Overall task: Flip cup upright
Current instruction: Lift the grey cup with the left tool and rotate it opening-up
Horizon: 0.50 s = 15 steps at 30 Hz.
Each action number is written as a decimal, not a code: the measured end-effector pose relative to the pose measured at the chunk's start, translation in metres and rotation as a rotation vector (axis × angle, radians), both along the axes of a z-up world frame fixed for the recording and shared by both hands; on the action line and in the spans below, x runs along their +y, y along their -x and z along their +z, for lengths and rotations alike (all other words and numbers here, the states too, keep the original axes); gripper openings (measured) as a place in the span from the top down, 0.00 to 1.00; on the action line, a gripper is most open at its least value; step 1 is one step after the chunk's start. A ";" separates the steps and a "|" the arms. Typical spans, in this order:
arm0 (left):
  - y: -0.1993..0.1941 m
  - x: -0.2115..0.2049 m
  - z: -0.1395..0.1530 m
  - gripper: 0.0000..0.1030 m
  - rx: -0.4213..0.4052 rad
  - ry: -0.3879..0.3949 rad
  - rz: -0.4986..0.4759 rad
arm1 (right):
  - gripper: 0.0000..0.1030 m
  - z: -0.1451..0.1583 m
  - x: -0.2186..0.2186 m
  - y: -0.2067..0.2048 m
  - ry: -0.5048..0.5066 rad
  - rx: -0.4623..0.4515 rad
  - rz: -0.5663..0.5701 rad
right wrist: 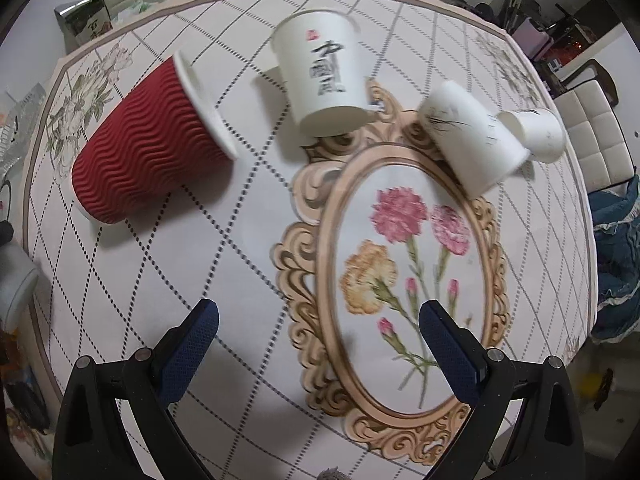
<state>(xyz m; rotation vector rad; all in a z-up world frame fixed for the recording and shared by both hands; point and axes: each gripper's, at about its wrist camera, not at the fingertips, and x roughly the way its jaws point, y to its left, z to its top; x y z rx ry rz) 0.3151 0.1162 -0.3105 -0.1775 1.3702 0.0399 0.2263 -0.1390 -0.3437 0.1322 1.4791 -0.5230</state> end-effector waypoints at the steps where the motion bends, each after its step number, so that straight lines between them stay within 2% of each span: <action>1: 0.007 -0.001 0.007 0.21 -0.013 -0.001 0.000 | 0.01 0.004 -0.002 0.004 0.000 -0.005 -0.001; 7: 0.020 -0.013 0.040 0.21 -0.068 -0.023 -0.027 | 0.01 0.022 -0.023 0.029 -0.003 -0.036 -0.007; 10: 0.029 -0.040 0.046 0.21 -0.076 -0.027 -0.059 | 0.01 0.033 -0.034 0.045 -0.011 -0.053 -0.017; 15: 0.074 -0.089 0.059 0.21 -0.041 -0.012 -0.135 | 0.01 0.047 -0.061 0.076 -0.024 -0.071 -0.028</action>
